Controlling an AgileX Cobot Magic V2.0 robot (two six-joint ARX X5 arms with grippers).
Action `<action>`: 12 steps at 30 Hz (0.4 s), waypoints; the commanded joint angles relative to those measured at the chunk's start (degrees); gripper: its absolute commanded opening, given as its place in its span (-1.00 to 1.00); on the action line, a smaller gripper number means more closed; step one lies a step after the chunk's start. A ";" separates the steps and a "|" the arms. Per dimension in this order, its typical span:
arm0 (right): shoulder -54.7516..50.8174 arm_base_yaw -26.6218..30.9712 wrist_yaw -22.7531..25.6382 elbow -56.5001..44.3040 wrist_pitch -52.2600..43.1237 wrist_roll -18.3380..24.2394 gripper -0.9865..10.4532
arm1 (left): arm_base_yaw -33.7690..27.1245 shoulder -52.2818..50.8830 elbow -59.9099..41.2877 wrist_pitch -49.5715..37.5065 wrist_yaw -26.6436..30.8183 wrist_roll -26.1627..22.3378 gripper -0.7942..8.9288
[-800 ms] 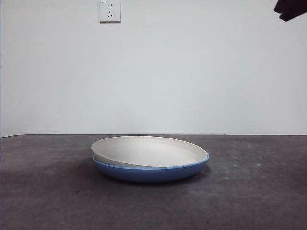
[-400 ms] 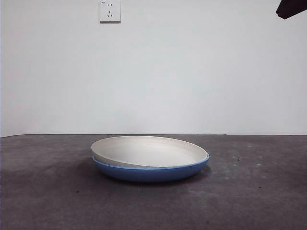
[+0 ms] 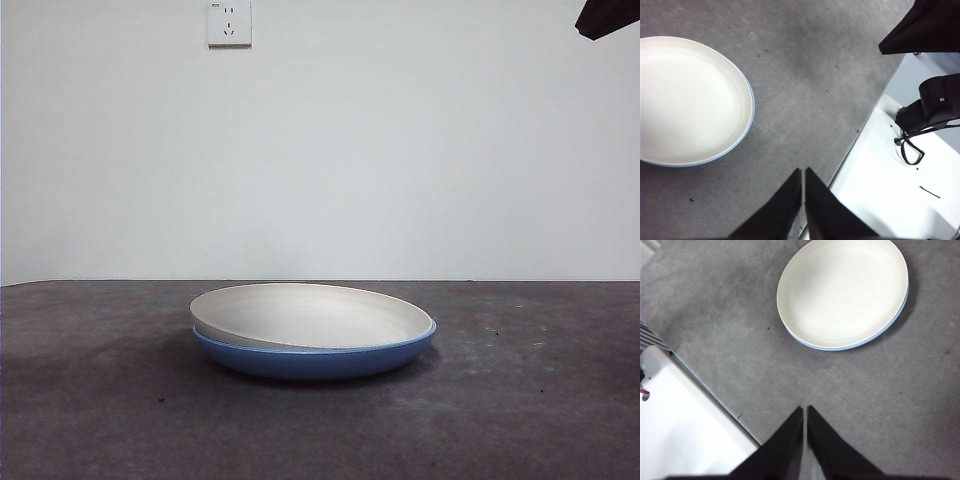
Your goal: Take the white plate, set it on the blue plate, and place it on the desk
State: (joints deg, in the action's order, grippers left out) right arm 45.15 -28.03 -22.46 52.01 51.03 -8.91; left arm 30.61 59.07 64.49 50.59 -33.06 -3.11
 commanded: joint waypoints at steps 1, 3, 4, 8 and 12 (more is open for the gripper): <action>0.42 -0.35 -0.04 0.92 -0.42 0.61 -0.81 | 0.26 0.42 0.48 -0.52 -0.39 -0.33 -0.81; 0.44 -0.35 -0.04 0.92 -0.42 0.59 -0.81 | 0.22 -0.04 0.48 -0.66 -0.37 -0.33 -0.81; 0.42 -0.35 -0.04 0.92 -0.42 0.61 -0.82 | 0.04 -0.46 0.48 -0.61 -0.39 -0.31 -0.81; 0.42 -0.35 -0.04 0.92 -0.42 0.59 -0.81 | -1.27 -3.39 0.48 -2.86 0.98 -1.51 -0.81; 0.42 -0.35 -0.04 0.92 -0.44 0.59 -0.81 | -6.60 -8.09 0.20 -9.07 1.57 -3.61 -0.81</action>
State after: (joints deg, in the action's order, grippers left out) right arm 45.15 -28.03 -22.46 52.01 51.00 -8.82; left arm 25.06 51.72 64.36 43.86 -31.66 -4.84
